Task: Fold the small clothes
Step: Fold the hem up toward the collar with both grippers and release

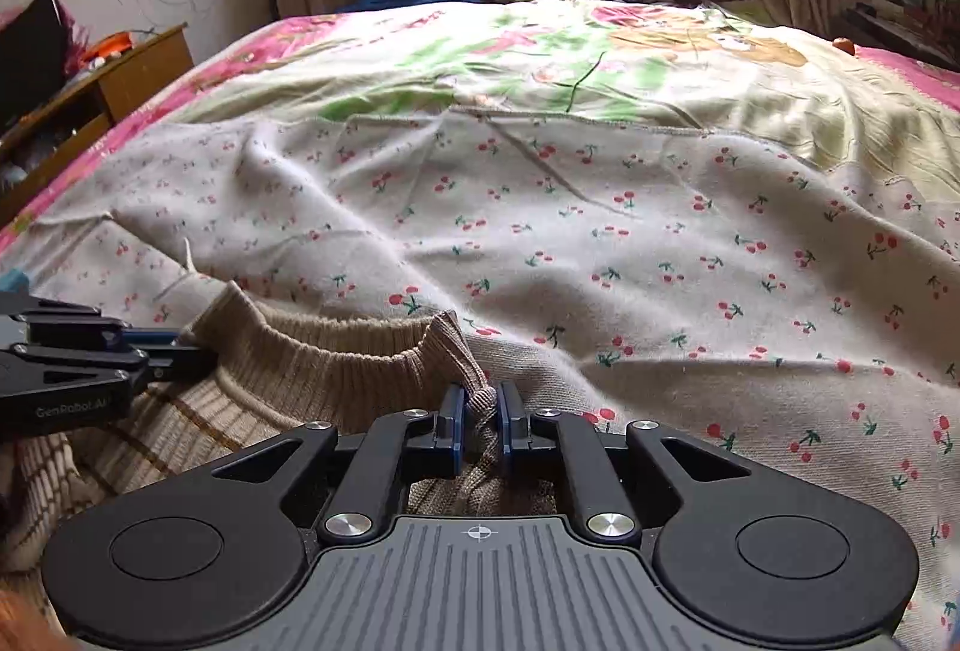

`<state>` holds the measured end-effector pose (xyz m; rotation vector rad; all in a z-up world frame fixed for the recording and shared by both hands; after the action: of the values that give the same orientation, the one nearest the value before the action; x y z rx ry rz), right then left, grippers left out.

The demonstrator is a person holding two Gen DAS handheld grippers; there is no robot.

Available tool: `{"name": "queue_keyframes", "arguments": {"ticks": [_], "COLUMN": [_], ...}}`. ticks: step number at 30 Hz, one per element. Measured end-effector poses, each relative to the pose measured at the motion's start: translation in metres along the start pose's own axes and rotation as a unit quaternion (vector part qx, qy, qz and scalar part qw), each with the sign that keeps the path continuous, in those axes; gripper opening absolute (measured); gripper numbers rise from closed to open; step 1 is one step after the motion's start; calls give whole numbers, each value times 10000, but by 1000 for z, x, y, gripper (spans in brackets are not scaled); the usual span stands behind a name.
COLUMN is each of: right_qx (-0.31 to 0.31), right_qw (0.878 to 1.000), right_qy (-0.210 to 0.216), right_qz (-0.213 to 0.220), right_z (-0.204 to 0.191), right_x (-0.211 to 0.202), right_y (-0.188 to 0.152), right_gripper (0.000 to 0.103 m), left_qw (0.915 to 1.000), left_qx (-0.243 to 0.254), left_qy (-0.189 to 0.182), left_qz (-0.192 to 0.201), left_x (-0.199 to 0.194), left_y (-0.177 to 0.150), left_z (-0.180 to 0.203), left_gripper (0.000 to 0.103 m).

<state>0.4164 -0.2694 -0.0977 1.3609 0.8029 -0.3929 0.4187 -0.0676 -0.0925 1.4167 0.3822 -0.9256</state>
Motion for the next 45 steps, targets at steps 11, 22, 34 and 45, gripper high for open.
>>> {"name": "queue_keyframes", "arguments": {"ticks": [11,22,34,45], "right_qx": [-138,-215,279,313], "right_qw": [9971,9996,9984,9989], "right_qy": [85,52,-302,-204], "right_qz": [744,-156,-393,-268], "right_z": [-22,-47,-24,-45], "right_x": [-131,-113,-128,-182], "right_y": [-16,-84,-108,-126], "right_gripper": [16,5,15,22], "left_qw": [9959,9994,9976,9972], "left_qx": [-719,217,-689,-659], "left_qy": [-122,-193,-70,303], "left_qz": [540,-195,-81,-205], "left_x": [-92,-103,-121,-177], "left_y": [-1,-95,-98,-131], "left_z": [-43,-19,-48,-55], "left_gripper": [31,33,31,32]}}
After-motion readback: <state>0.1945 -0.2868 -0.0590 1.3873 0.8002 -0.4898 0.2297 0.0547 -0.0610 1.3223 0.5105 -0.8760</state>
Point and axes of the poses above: each gripper's, at about its wrist camera, not at the fingertips, and x roughly the way its jaws point, z to its right, y to its top, the point moved 6 cm from there along x, roughly the way its jaws point, and after that the axes turned 10 degrees about -x, right-handed, at the moved point
